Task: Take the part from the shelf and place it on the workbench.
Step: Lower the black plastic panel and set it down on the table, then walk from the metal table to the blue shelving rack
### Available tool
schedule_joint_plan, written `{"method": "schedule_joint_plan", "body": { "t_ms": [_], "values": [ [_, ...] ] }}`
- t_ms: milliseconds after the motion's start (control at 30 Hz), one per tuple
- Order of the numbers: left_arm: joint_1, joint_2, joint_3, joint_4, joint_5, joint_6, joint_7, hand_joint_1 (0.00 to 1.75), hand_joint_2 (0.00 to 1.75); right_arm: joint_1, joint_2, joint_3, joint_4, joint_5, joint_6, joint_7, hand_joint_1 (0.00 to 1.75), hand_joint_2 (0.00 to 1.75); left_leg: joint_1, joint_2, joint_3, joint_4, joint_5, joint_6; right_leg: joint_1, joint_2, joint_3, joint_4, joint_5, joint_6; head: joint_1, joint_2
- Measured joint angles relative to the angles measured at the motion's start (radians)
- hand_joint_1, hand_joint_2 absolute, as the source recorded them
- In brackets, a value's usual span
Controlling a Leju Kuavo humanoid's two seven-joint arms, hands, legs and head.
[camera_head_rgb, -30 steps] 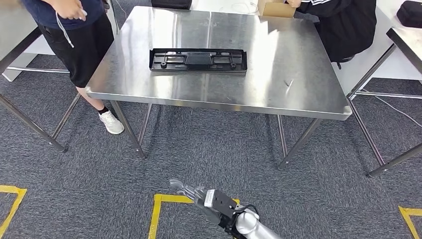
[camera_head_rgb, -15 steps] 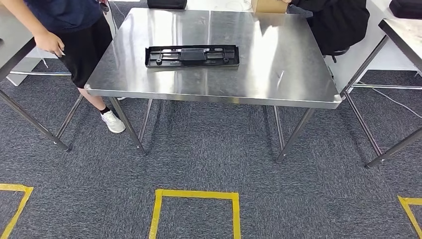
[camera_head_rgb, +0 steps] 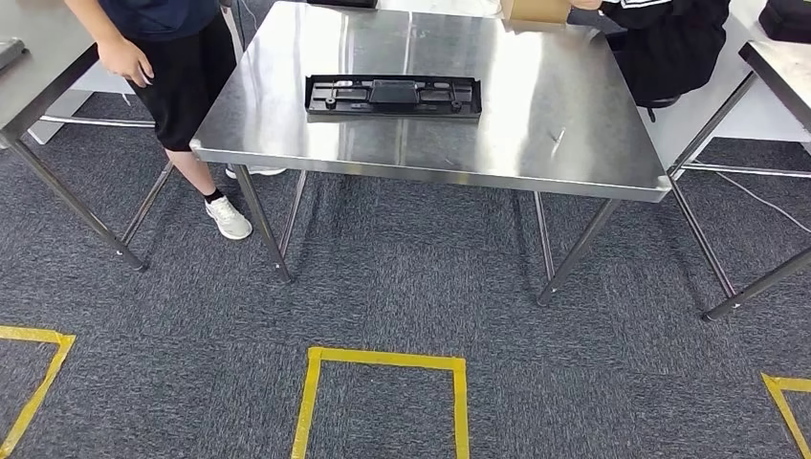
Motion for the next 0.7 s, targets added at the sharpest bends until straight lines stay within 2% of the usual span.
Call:
{"method": "schedule_joint_plan", "body": {
  "t_ms": [33, 67, 100, 133, 167, 200, 233, 267, 333, 367, 400, 433, 500, 533, 567, 600, 633, 700],
  "values": [
    [0.000, 0.000, 0.000, 0.000, 0.000, 0.000, -0.001, 0.00, 0.00, 0.006, -0.001, -0.015, 0.002, -0.021, -0.013, 0.002, 0.00, 0.00, -0.001, 0.001, -0.012, 0.000, 0.009, 0.001, 0.000, 0.000, -0.019, 0.065, -0.031, 0.000, 0.001, 0.000],
    [0.000, 0.000, 0.000, 0.000, 0.000, -0.001, -0.001, 0.00, 0.00, 0.012, -0.002, -0.031, 0.004, -0.038, -0.021, 0.002, 0.00, 0.00, -0.002, 0.001, -0.023, 0.001, 0.017, 0.000, 0.000, 0.000, -0.022, 0.101, -0.045, 0.004, 0.002, 0.000],
    [0.000, 0.000, 0.000, 0.000, 0.000, -0.002, -0.001, 0.00, 0.00, 0.018, -0.003, -0.045, 0.005, -0.052, -0.028, 0.000, 0.00, 0.00, -0.002, 0.002, -0.034, 0.001, 0.025, -0.002, -0.001, 0.000, -0.007, 0.101, -0.043, 0.012, 0.002, 0.000],
    [0.000, -0.001, 0.000, 0.000, -0.001, -0.004, -0.001, 0.00, 0.00, 0.024, -0.004, -0.058, 0.006, -0.062, -0.034, -0.005, 0.00, 0.00, -0.001, 0.002, -0.042, 0.001, 0.033, -0.004, -0.001, 0.000, 0.030, 0.059, -0.028, 0.021, 0.002, 0.000],
    [0.000, -0.001, 0.000, 0.000, -0.001, -0.005, -0.001, 0.00, 0.00, 0.028, -0.005, -0.069, 0.008, -0.071, -0.041, -0.013, 0.00, 0.00, -0.001, 0.001, -0.050, 0.001, 0.040, -0.009, -0.002, 0.000, 0.083, -0.015, -0.007, 0.029, 0.003, 0.000],
    [0.000, -0.002, 0.000, 0.000, -0.002, -0.005, -0.001, 0.00, 0.00, 0.030, -0.004, -0.080, 0.008, -0.079, -0.051, -0.022, 0.00, 0.00, -0.001, 0.002, -0.056, 0.002, 0.048, -0.015, -0.001, 0.001, 0.138, -0.096, 0.003, 0.031, 0.003, 0.000],
    [0.000, -0.002, 0.000, 0.000, -0.002, -0.005, 0.000, 0.00, 0.00, 0.030, -0.004, -0.091, 0.008, -0.086, -0.059, -0.030, 0.00, 0.00, -0.001, 0.002, -0.059, 0.001, 0.056, -0.022, 0.002, 0.004, 0.178, -0.158, 0.012, 0.029, 0.003, 0.000],
    [-0.001, -0.003, 0.000, 0.000, -0.002, -0.005, 0.000, 0.00, 0.00, 0.030, -0.002, -0.100, 0.009, -0.091, -0.065, -0.036, 0.00, 0.00, -0.002, 0.003, -0.061, 0.000, 0.063, -0.029, 0.006, 0.006, 0.199, -0.196, 0.014, 0.024, 0.003, 0.000],
    [-0.002, -0.004, 0.000, 0.000, -0.001, -0.002, 0.001, 0.00, 0.00, 0.031, 0.001, -0.113, 0.010, -0.095, -0.070, -0.038, 0.00, 0.00, -0.002, 0.004, -0.060, -0.006, 0.078, -0.043, 0.013, 0.010, 0.193, -0.205, 0.019, 0.012, 0.004, 0.000],
    [-0.002, -0.005, 0.000, 0.000, 0.000, 0.001, 0.001, 0.00, 0.00, 0.031, 0.003, -0.117, 0.010, -0.094, -0.070, -0.037, 0.00, 0.00, 0.000, 0.003, -0.062, -0.006, 0.079, -0.049, 0.009, 0.009, 0.187, -0.207, 0.024, 0.003, 0.005, 0.000],
    [-0.001, -0.005, 0.000, 0.000, 0.001, 0.003, 0.001, 0.00, 0.00, 0.030, 0.005, -0.120, 0.011, -0.093, -0.070, -0.035, 0.00, 0.00, 0.001, 0.002, -0.066, 0.002, 0.066, -0.054, 0.005, 0.008, 0.182, -0.208, 0.031, -0.007, 0.004, 0.000],
    [-0.001, -0.006, 0.000, 0.000, 0.004, 0.005, 0.001, 0.00, 0.00, 0.029, 0.006, -0.122, 0.011, -0.092, -0.070, -0.033, 0.00, 0.00, 0.002, 0.002, -0.075, 0.028, 0.035, -0.057, 0.001, 0.006, 0.175, -0.210, 0.040, -0.020, 0.004, 0.000],
    [0.000, -0.005, 0.000, 0.000, 0.008, 0.006, 0.002, 0.00, 0.00, 0.028, 0.007, -0.125, 0.012, -0.089, -0.070, -0.031, 0.00, 0.00, 0.004, 0.000, -0.108, 0.138, -0.063, -0.062, 0.002, 0.001, 0.158, -0.210, 0.057, -0.037, 0.002, 0.000],
    [0.000, -0.005, 0.000, 0.000, 0.010, 0.006, 0.002, 0.00, 0.00, 0.028, 0.008, -0.125, 0.012, -0.089, -0.070, -0.030, 0.00, 0.00, 0.004, -0.001, -0.124, 0.203, -0.103, -0.064, 0.005, -0.001, 0.149, -0.209, 0.065, -0.041, 0.001, 0.000],
    [0.000, -0.005, 0.000, 0.000, 0.011, 0.006, 0.002, 0.00, 0.00, 0.028, 0.009, -0.125, 0.012, -0.088, -0.070, -0.029, 0.00, 0.00, 0.004, -0.001, -0.130, 0.252, -0.122, -0.066, 0.008, -0.002, 0.139, -0.208, 0.074, -0.042, 0.001, 0.000],
    [0.000, -0.005, 0.001, 0.000, 0.012, 0.006, 0.002, 0.00, 0.00, 0.028, 0.010, -0.125, 0.012, -0.087, -0.070, -0.028, 0.00, 0.00, 0.004, -0.001, -0.121, 0.270, -0.120, -0.066, 0.010, -0.003, 0.130, -0.207, 0.082, -0.040, 0.001, 0.000],
    [0.000, -0.006, 0.001, 0.000, 0.013, 0.006, 0.002, 0.00, 0.00, 0.028, 0.011, -0.125, 0.012, -0.087, -0.070, -0.028, 0.00, 0.00, 0.004, -0.001, -0.092, 0.250, -0.101, -0.065, 0.012, -0.003, 0.121, -0.205, 0.089, -0.038, 0.001, 0.000],
    [-0.002, -0.006, 0.001, 0.000, 0.015, 0.006, 0.002, 0.00, 0.00, 0.028, 0.013, -0.125, 0.012, -0.086, -0.070, -0.028, 0.00, 0.00, 0.003, -0.001, 0.007, 0.122, -0.063, -0.059, 0.013, -0.002, 0.105, -0.198, 0.100, -0.029, 0.000, 0.000]
  ]
}}
